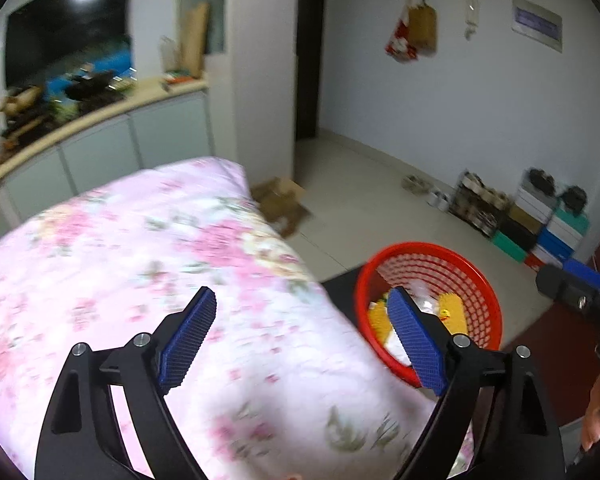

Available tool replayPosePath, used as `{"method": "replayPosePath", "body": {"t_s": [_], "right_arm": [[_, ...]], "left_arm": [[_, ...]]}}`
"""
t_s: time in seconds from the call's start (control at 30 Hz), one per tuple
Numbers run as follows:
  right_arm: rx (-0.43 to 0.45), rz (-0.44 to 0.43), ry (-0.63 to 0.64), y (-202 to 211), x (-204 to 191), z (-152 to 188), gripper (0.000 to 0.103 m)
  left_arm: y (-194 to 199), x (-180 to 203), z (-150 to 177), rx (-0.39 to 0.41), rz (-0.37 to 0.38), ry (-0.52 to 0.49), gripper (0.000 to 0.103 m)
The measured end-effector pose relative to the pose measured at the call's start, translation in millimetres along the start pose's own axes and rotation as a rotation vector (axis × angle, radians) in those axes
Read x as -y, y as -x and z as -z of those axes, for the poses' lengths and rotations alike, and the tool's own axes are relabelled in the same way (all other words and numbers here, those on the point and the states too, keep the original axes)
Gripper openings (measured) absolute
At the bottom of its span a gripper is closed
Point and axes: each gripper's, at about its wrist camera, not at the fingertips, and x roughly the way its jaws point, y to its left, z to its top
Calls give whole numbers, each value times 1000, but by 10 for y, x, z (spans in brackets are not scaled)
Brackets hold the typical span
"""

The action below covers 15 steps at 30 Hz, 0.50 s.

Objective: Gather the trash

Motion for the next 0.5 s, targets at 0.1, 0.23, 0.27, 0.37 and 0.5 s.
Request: {"method": "replayPosePath", "body": {"t_s": [0.1, 0.23, 0.27, 0.37, 0.5], "right_arm": [[15, -22, 22, 132, -127, 89, 93], [31, -19, 85, 274, -364, 237, 96], [36, -28, 103, 315, -431, 280, 96], [53, -46, 122, 415, -539, 361, 96], [76, -79, 154, 541, -705, 464, 96]], "left_arm": [[273, -107, 58, 49, -61, 13, 90], [644, -280, 189, 97, -135, 43, 92], [735, -320, 228, 109, -157, 46, 92], [958, -444, 350, 142, -212, 61, 92], [1247, -614, 524, 177, -272, 110, 92]]}}
